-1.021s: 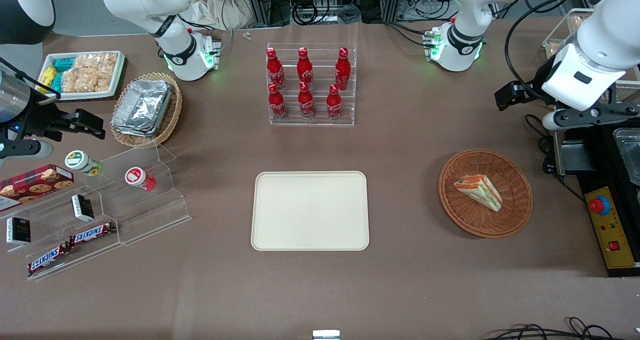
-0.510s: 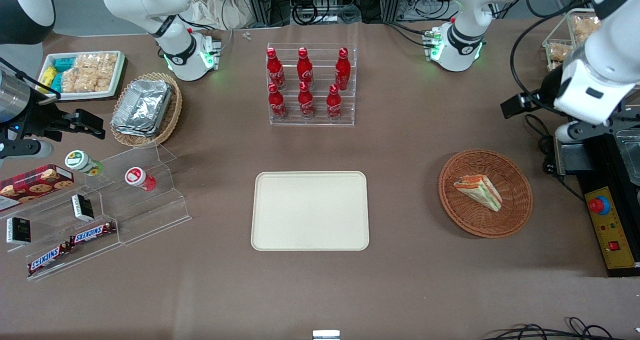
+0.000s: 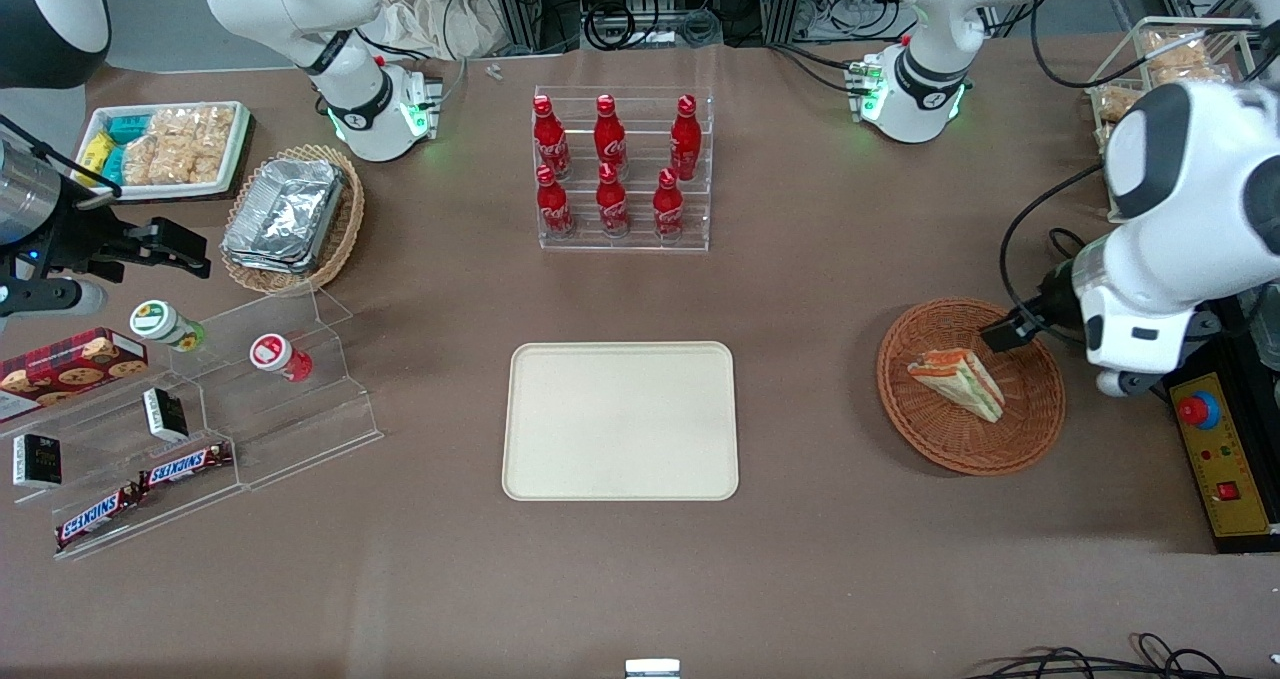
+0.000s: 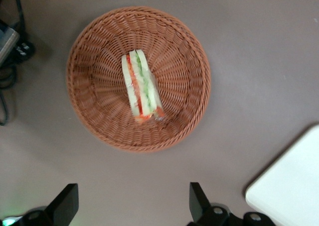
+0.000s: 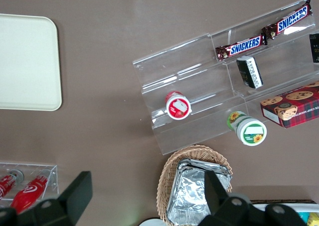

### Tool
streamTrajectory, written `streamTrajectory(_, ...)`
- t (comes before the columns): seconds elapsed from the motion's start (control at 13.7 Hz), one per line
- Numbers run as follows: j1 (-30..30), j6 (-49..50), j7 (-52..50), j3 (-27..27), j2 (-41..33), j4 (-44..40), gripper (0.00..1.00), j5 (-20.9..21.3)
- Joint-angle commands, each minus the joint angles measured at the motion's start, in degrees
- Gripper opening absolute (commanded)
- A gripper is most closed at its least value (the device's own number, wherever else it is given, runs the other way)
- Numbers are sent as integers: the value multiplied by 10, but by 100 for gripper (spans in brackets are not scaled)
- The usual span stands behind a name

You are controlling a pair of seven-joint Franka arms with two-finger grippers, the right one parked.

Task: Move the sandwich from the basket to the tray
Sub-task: 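Move the left gripper over the wrapped sandwich in the wicker basket, then lower the left gripper and close it on the sandwich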

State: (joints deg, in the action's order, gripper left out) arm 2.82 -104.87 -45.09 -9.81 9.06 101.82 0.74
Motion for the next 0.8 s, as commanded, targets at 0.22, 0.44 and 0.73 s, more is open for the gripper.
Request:
streamTrajectory(0.22, 1, -174, -119, 15, 8, 130, 100, 24)
streamTrajectory(0.44, 0, -232, -171, 18, 59, 135, 100, 30)
streamTrajectory(0.73, -2, -278, -283, 18, 118, 135, 100, 89)
